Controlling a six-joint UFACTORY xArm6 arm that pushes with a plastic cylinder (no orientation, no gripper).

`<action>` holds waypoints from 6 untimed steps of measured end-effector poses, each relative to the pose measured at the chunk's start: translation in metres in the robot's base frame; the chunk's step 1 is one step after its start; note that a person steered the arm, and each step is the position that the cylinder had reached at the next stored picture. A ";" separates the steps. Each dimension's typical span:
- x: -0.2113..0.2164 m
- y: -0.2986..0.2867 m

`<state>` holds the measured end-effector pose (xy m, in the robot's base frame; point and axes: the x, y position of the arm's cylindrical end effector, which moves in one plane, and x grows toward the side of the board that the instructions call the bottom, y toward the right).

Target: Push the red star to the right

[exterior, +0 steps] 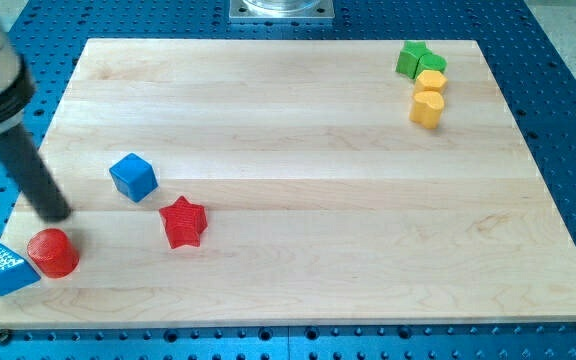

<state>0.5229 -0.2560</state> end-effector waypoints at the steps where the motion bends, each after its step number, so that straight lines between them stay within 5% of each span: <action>1: 0.016 0.000; 2: 0.017 0.000; 6: 0.026 0.152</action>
